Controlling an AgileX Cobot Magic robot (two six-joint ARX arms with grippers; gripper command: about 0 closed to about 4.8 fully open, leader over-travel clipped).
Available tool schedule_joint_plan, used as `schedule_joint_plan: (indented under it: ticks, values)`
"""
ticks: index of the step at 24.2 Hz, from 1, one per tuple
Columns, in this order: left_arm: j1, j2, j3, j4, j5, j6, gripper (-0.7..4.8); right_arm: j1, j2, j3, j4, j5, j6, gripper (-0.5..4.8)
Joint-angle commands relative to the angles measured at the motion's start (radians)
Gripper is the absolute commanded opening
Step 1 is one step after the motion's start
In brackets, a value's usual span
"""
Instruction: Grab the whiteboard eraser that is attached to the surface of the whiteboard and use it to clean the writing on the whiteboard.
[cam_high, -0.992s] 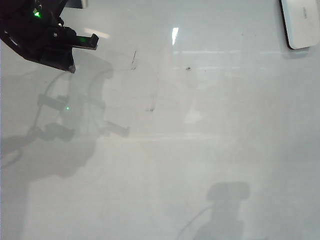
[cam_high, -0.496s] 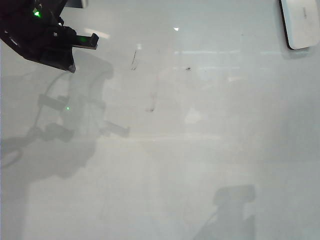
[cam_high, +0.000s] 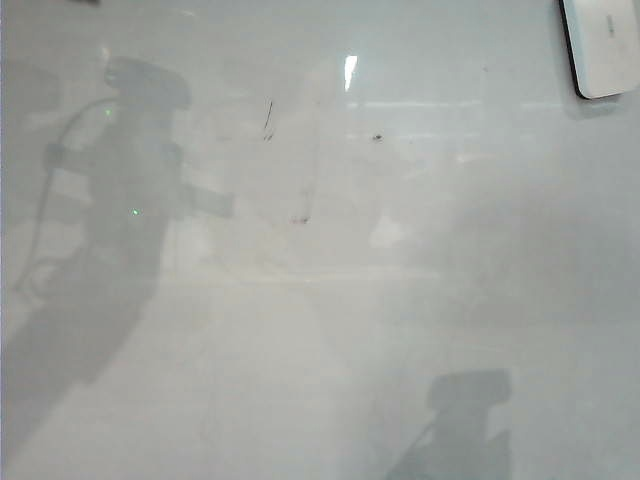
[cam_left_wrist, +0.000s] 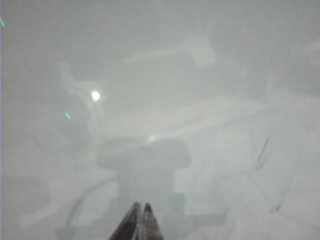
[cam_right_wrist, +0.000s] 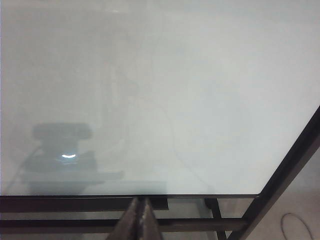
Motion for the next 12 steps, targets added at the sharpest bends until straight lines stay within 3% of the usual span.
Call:
schedule_joint_plan:
  ticks: [1, 5, 6, 8, 10, 12]
  values:
    - [0.0, -0.143, -0.074, -0.025, 0.066, 0.01, -0.02, 0.001, 0.0, 0.0, 0.008, 0.005, -0.002, -0.01]
    - [0.005, -0.298, -0.3, 0.084, 0.213, 0.006, -0.02, 0.001, 0.0, 0.0, 0.008, 0.005, -0.002, -0.01]
    - [0.039, -0.333, -0.366, 0.096, 0.328, -0.011, -0.02, 0.001, 0.0, 0.0, 0.009, 0.005, -0.002, -0.01]
    - [0.134, -0.391, -0.448, 0.088, 0.425, -0.073, -0.02, 0.001, 0.0, -0.001, 0.008, 0.005, -0.002, -0.01]
    - [0.216, -0.465, -0.518, 0.087, 0.423, -0.127, -0.02, 0.001, 0.0, -0.001, 0.008, 0.005, -0.002, -0.01]
    - [0.258, -0.543, -0.578, 0.087, 0.422, -0.13, -0.02, 0.001, 0.0, 0.0, 0.009, 0.005, -0.002, -0.01]
